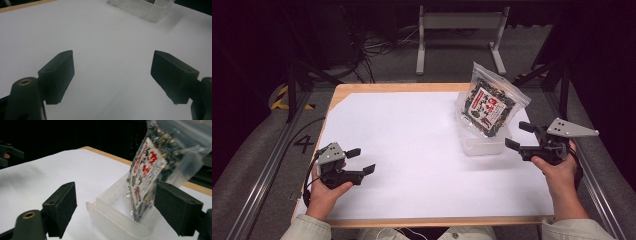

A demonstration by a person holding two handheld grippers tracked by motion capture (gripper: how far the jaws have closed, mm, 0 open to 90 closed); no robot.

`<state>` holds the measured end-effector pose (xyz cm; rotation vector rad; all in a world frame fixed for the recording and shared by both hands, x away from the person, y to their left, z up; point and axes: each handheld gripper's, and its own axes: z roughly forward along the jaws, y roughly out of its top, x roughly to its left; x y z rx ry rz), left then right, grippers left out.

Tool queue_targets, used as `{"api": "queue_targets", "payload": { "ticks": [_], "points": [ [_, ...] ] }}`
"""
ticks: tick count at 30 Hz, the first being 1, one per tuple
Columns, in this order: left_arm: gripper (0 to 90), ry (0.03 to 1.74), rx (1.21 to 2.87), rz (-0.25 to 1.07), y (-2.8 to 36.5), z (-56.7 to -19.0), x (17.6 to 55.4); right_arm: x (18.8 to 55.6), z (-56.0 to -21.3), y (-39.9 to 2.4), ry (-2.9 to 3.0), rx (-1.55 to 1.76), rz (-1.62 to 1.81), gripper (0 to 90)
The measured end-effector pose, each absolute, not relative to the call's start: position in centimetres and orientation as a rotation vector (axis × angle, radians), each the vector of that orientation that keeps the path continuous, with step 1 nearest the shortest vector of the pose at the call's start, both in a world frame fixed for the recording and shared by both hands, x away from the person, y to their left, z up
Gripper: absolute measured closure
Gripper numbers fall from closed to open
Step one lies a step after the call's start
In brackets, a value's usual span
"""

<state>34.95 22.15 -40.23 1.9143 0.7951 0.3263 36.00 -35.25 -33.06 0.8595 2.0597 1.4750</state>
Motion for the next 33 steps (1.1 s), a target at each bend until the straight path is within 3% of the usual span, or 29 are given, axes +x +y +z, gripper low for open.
{"api": "queue_targets", "payload": {
  "ticks": [33],
  "points": [
    [16.3,0.812,1.885,0.308,22.1,-42.1,35.1,35.9,-43.2,-29.6,2.281,0.816,1.415,16.4]
  ]
}}
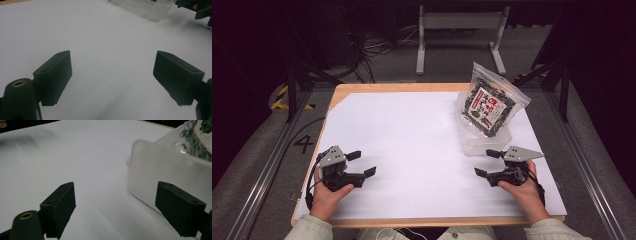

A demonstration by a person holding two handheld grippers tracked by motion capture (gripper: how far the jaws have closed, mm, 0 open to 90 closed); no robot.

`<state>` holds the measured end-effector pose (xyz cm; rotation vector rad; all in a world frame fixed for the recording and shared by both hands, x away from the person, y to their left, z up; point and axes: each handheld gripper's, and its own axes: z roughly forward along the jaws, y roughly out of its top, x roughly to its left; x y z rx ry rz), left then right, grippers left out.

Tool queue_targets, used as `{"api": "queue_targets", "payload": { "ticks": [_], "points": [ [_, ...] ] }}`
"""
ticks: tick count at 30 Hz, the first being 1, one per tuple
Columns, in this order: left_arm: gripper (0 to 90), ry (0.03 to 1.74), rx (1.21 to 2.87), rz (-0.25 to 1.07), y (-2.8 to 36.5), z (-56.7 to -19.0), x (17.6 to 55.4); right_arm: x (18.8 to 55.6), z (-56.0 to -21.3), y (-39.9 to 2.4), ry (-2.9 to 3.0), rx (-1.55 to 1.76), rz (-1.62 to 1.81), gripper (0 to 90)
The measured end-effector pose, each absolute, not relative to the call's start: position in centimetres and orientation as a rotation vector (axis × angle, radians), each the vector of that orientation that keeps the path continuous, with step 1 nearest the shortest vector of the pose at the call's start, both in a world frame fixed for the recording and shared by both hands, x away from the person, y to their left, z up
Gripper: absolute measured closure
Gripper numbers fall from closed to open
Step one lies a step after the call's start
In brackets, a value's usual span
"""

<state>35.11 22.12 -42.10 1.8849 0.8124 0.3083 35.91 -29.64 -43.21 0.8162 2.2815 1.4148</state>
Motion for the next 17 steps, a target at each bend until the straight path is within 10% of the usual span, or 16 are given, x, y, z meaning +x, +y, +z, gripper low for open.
{"api": "queue_targets", "payload": {
  "ticks": [17],
  "points": [
    [15.8,0.818,1.931,0.313,21.7,-43.4,35.6,35.7,-44.0,-29.1,2.298,0.827,1.392,16.8]
  ]
}}
